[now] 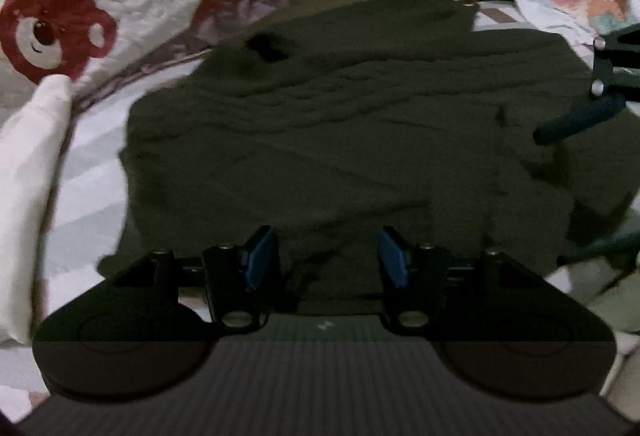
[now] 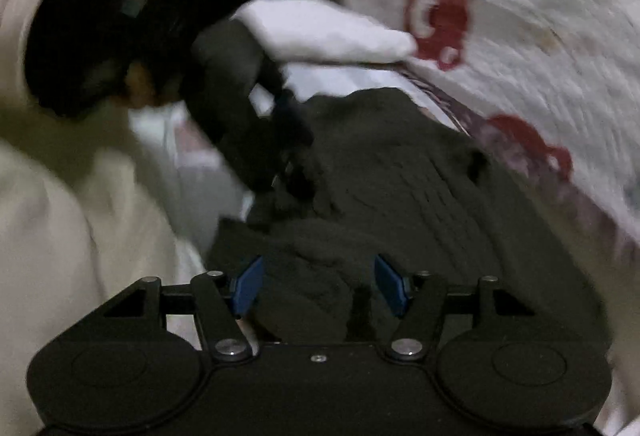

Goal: Fold clothes

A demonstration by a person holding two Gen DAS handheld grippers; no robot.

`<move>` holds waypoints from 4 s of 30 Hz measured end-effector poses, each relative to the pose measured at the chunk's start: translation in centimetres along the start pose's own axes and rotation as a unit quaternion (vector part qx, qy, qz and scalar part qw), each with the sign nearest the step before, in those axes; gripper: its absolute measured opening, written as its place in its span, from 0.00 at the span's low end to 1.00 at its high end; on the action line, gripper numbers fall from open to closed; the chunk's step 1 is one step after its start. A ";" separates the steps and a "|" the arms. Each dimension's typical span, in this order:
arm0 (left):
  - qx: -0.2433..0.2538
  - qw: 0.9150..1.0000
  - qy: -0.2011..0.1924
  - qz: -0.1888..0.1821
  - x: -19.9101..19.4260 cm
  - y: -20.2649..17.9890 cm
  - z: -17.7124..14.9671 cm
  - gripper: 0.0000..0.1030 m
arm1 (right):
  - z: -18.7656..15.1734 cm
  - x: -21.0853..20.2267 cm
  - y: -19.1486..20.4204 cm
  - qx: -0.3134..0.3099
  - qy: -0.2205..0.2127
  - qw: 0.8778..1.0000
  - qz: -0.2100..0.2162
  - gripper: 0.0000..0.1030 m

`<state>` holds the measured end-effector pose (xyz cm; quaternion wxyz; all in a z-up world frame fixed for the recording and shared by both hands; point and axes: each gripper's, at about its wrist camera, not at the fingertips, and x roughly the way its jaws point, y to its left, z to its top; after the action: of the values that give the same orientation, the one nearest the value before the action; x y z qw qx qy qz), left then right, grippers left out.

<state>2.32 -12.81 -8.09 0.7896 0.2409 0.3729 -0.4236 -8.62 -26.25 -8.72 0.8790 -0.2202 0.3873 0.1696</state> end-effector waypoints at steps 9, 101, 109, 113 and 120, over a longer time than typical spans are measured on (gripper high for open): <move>-0.044 0.999 0.012 0.014 1.4 2.8 -1.4 0.56 | 0.2 4.4 2.7 -0.079 0.044 0.995 0.051 0.62; -0.346 0.937 0.027 -0.033 -4.7 13.7 -7.7 0.50 | -15.3 1.1 -17.5 0.554 0.039 0.817 -0.156 0.71; -0.294 0.953 -0.058 -0.030 -5.2 12.1 -9.3 0.50 | -13.7 0.3 -14.4 0.509 -0.032 0.852 -0.120 0.14; -0.163 0.966 -0.162 -0.119 -6.8 10.5 -6.9 0.51 | -9.5 -5.4 -14.9 0.503 -0.175 0.842 -0.086 0.14; -0.048 0.988 -0.080 -0.126 -0.7 7.1 -2.8 0.67 | -1.0 -15.1 -12.7 0.405 -0.292 0.866 0.002 0.14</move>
<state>7.03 -6.76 -8.81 0.7680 0.1188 0.3556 -0.5193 -12.92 -39.45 5.37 0.9635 0.2157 0.1484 0.0555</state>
